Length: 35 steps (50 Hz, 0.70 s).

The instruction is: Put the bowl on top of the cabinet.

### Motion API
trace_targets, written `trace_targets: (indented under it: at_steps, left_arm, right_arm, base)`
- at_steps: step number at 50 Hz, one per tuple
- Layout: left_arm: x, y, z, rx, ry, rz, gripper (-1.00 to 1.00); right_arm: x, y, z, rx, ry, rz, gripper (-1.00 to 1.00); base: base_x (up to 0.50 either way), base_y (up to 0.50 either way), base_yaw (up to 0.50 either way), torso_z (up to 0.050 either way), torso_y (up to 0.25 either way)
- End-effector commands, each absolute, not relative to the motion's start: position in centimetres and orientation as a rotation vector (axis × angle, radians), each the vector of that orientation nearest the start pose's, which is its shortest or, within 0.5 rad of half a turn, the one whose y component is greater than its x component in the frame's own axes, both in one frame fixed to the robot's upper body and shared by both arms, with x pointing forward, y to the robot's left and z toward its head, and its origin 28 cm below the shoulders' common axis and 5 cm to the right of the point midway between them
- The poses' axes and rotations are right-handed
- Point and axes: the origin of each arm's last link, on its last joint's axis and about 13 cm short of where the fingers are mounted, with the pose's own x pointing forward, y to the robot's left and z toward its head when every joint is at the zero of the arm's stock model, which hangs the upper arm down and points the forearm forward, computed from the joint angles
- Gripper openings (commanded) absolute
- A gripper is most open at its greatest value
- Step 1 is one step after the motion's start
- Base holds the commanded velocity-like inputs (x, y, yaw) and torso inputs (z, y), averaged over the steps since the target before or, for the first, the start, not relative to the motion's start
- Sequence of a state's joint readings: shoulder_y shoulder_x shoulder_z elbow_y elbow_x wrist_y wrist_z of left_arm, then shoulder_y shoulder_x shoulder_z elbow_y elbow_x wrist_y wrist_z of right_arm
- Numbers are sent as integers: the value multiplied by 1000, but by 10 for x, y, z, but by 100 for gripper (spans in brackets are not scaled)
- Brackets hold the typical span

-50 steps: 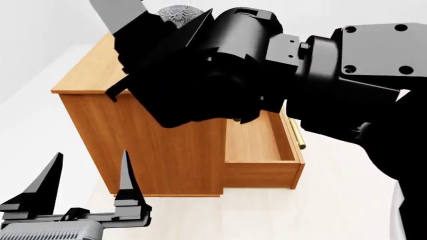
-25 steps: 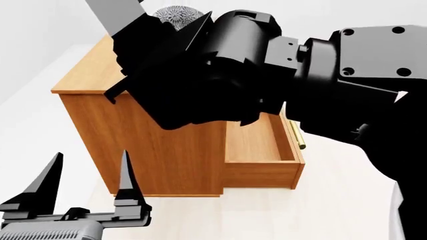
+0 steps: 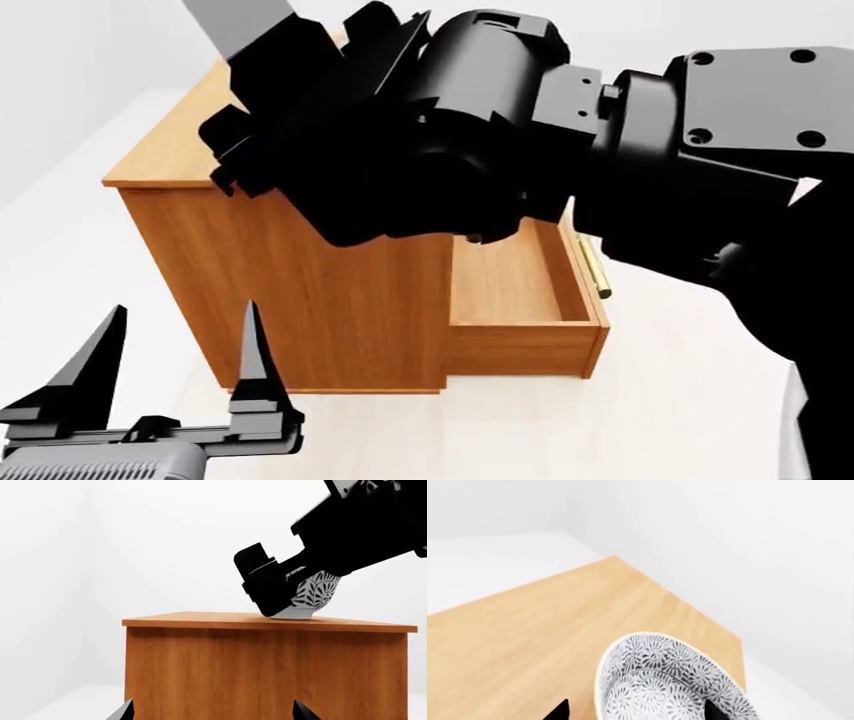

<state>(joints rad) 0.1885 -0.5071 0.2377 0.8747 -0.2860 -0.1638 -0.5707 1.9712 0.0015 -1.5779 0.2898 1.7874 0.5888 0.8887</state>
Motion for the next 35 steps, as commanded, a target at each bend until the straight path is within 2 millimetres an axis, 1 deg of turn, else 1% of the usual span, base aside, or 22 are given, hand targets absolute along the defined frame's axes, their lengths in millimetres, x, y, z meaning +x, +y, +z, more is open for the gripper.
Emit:
trace_targets:
  at_steps: [1,13,22,32,35]
  left_arm:
    - [137,212,140,-14,-379,27,100]
    - [138,211,139,-13,-377,25,100]
    - [137,211,139,-14,-378,26,100]
    - [137,211,139,-13,-378,28,100]
    - [138,211,139,-13,-377,27,100]
  right_arm:
    - [285,80,348,-503,61,345,100]
    - [273,76,368,-473,3,350,100]
    - [265,76,379,-462,-27,360,100]
    - [258,67,394,-404,-62,365,100]
    - [255,63,395,-394,-71,363,100]
  base:
    - [0,0,0,0,0]
    - [0,0,0,0,0]
    - [0,0,0,0,0]
    - [0,0,0,0,0]
    - [0,0,0,0,0]
